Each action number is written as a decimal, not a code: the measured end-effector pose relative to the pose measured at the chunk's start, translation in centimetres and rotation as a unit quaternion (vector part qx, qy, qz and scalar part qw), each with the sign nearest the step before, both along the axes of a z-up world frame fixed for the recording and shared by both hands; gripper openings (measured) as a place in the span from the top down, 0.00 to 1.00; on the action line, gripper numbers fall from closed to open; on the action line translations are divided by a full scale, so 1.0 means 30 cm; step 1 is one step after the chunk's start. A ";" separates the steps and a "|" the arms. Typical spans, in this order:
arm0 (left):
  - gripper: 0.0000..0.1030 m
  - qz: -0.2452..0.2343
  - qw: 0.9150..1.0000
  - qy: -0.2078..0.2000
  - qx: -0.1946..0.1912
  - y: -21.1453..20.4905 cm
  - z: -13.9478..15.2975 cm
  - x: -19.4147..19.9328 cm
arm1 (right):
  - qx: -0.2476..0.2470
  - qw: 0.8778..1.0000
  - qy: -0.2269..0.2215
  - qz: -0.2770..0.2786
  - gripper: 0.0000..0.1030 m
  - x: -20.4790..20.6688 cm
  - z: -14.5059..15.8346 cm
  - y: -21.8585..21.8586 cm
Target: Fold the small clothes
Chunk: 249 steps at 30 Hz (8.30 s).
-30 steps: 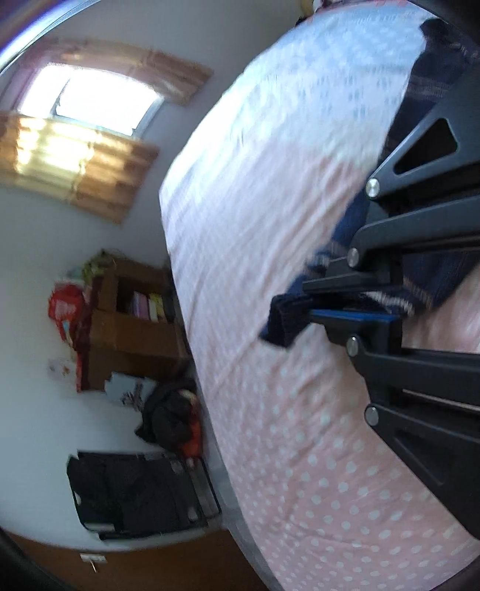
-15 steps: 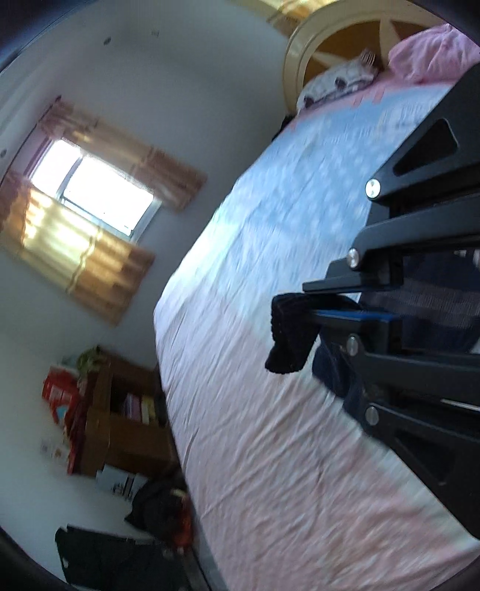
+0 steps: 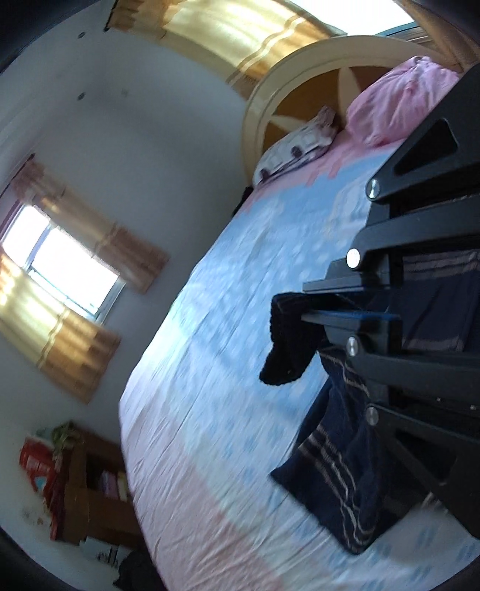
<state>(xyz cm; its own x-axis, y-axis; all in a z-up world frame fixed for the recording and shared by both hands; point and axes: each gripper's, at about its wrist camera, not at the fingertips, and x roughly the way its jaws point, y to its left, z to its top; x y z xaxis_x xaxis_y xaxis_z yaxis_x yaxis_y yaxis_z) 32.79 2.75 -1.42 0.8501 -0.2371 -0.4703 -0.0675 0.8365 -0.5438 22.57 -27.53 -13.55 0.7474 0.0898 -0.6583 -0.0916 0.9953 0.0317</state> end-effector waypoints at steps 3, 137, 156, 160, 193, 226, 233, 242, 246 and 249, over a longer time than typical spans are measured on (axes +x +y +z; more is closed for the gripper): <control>0.93 -0.029 1.000 0.008 -0.004 -0.139 -0.035 0.016 | 0.027 1.000 -0.001 -0.014 0.28 -0.001 -0.004 -0.045; 0.00 0.026 0.930 0.215 0.295 0.197 -0.504 -0.212 | -0.046 0.994 0.097 -0.002 0.40 0.291 -0.139 0.155; 0.00 0.046 0.942 0.202 0.263 0.247 -0.514 -0.159 | -0.029 0.993 0.103 -0.052 0.97 0.479 -0.115 0.005; 0.00 0.040 0.946 0.208 0.246 0.266 -0.518 -0.180 | -0.053 0.988 0.104 -0.100 1.00 0.493 -0.119 -0.047; 0.00 -0.045 0.945 0.217 0.242 0.149 -0.505 -0.662 | -0.035 0.990 0.130 -0.041 0.40 -0.154 -0.097 -0.049; 0.30 -0.110 0.944 0.203 0.234 -0.041 -0.477 -1.004 | -0.024 0.989 0.145 -0.027 0.64 -0.753 -0.115 0.016; 0.51 -0.127 0.942 0.197 0.240 -0.070 -0.468 -1.046 | -0.007 0.989 0.150 -0.020 0.71 -0.792 -0.127 0.016; 0.50 -0.120 0.946 0.195 0.228 -0.057 -0.470 -1.063 | 0.004 0.989 0.145 -0.021 0.71 -0.795 -0.134 0.007; 0.57 -0.125 0.948 0.193 0.222 -0.049 -0.467 -1.079 | 0.007 0.989 0.144 -0.021 0.71 -0.796 -0.135 0.003; 0.59 -0.122 0.949 0.195 0.215 -0.038 -0.463 -1.085 | 0.013 0.989 0.144 -0.021 0.71 -0.798 -0.134 -0.002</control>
<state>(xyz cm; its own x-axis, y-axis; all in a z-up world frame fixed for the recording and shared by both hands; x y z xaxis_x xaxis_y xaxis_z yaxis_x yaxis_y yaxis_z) 0.24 1.62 -15.30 0.5366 -0.1198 -0.8353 0.0312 0.9920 -0.1223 -1.37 -27.59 -17.59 0.5321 0.0816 -0.8428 -0.0331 0.9966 0.0756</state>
